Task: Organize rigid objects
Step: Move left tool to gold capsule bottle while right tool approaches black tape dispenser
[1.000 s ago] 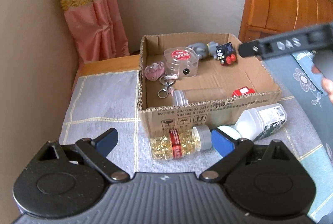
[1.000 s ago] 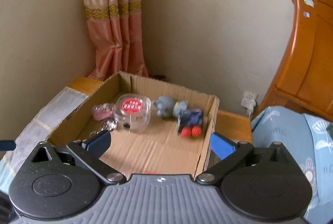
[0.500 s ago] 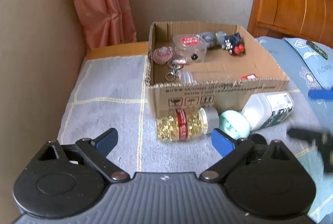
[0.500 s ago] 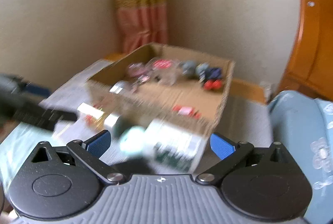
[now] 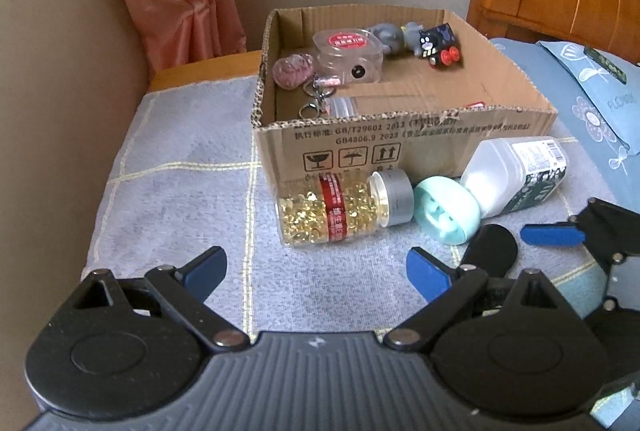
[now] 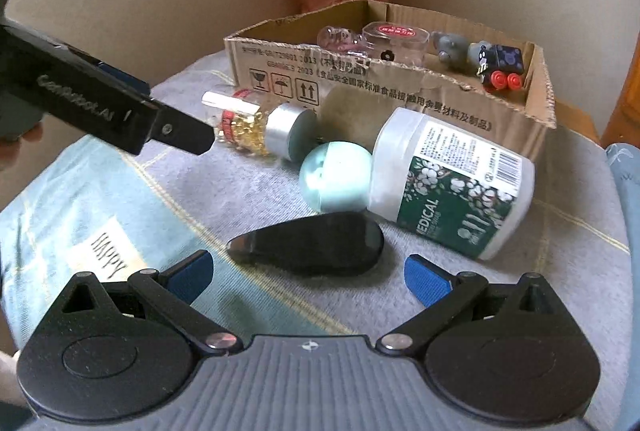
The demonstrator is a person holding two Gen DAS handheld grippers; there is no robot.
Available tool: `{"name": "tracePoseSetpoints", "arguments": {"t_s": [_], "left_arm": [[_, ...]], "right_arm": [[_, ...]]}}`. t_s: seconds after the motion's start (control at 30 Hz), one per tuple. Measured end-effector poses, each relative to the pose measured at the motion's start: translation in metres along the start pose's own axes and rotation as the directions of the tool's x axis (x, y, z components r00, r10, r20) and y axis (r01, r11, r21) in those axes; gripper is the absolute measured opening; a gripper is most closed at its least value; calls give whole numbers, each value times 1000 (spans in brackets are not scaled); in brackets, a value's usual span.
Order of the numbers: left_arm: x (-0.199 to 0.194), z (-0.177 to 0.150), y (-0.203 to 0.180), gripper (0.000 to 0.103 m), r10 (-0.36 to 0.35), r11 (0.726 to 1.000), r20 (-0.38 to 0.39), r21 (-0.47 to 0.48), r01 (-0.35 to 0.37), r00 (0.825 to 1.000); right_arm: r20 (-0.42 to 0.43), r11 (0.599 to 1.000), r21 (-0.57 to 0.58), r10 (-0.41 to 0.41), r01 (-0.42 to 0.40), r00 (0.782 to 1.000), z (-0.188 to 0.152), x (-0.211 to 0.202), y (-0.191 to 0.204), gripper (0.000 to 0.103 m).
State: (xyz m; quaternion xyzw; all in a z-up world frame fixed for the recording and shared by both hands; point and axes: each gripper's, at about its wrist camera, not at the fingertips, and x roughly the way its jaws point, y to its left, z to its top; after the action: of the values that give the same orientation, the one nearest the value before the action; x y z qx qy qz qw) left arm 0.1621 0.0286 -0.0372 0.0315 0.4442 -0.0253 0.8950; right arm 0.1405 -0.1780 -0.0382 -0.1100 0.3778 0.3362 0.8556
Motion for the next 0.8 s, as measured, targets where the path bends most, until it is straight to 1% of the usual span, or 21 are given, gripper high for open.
{"name": "tracePoseSetpoints", "arguments": {"t_s": [0.1,0.23,0.33,0.37,0.53,0.63,0.8], "left_arm": [[5,1,0,96,-12,1000,-4,-4,12,1000],[15,4,-1,96,-22,1000,-19,-17,21,1000],[24,6,-6,96,-19,1000,-16,-9,18,1000],[26,6,-7,96,-19,1000,-11,-8,19,1000],[32,12,-16,96,-29,1000,32,-4,29,999],[37,17,-19,97,8,1000,42,-6,-8,999],[49,19,-14,98,1,999,19,-53,0,1000]], "right_arm": [[15,1000,-24,5,-4,1000,2,4,2,103],[-6,997,-75,31,-31,1000,2,3,10,103],[-6,990,-131,51,-51,999,-3,1,21,103],[-4,988,-148,46,-46,999,-5,1,25,103],[4,988,-147,51,-50,999,-6,1,26,103],[7,988,-149,50,-49,999,-6,2,27,103],[11,988,-146,48,-46,999,-7,2,27,103]]}}
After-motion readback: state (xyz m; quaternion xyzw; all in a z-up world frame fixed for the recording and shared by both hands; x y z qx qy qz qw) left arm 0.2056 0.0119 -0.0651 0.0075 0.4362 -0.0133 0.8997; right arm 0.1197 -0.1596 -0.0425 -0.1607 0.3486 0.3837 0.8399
